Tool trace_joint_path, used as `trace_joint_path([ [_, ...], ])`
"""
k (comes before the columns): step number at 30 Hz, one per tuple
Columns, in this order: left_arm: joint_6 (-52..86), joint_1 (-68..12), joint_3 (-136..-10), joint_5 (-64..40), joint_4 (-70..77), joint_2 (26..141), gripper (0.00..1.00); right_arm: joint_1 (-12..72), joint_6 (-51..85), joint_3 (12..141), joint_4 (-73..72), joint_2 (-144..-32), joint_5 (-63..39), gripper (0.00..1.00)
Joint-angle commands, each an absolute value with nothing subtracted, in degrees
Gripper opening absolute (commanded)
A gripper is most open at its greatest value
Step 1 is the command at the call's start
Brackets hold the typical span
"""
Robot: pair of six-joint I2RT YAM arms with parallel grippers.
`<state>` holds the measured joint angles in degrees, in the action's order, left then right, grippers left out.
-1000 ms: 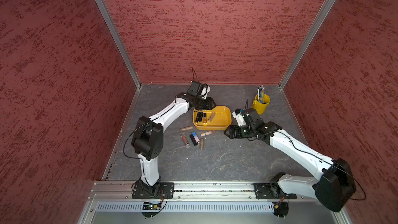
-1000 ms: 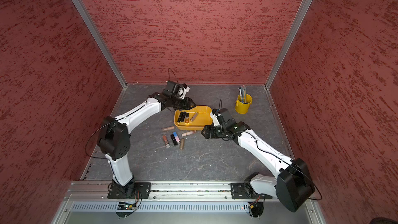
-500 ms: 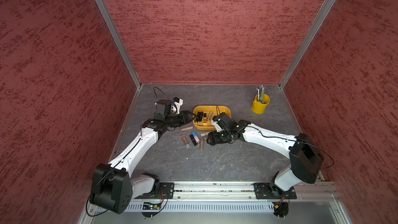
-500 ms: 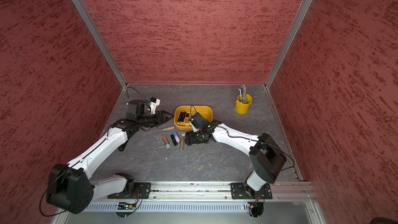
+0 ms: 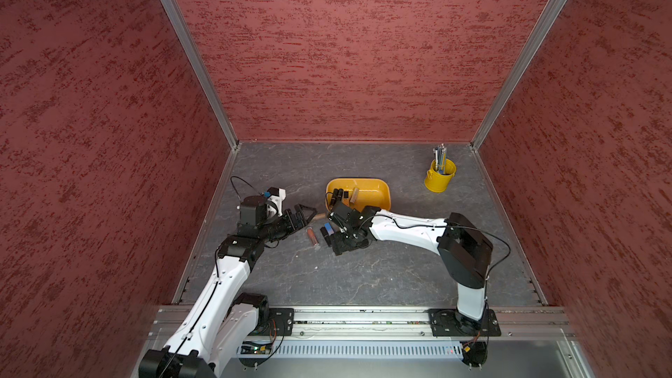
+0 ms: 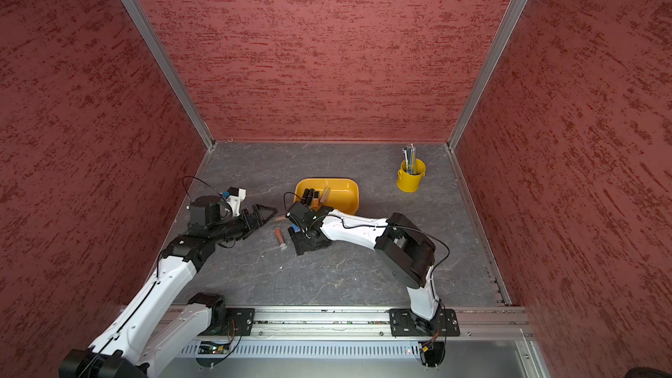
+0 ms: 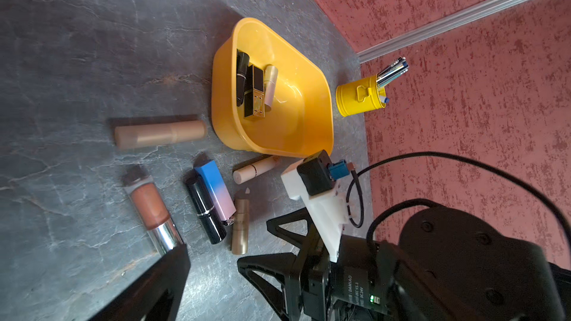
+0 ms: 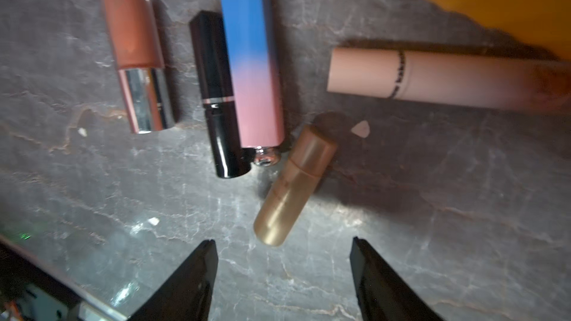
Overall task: Put the lipstick into the storage box
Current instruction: Place the lipstick in the storage box, then pick up the lipstick at the center of the board.
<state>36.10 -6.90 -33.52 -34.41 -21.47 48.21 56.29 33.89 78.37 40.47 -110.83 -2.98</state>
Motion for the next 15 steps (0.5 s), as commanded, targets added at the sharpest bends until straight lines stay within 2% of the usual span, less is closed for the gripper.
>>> trace_joint_path([
  [1, 36.8, -6.1, -32.8, -34.3, -21.2, 47.1, 1.00, 56.6, 34.5, 80.1, 43.1, -112.0, 1.0, 0.70],
  [15, 36.6, -5.4, -32.6, -34.5, -20.7, 48.2, 1.00, 56.8, 33.8, 83.6, 43.6, -116.0, 1.4, 0.61],
])
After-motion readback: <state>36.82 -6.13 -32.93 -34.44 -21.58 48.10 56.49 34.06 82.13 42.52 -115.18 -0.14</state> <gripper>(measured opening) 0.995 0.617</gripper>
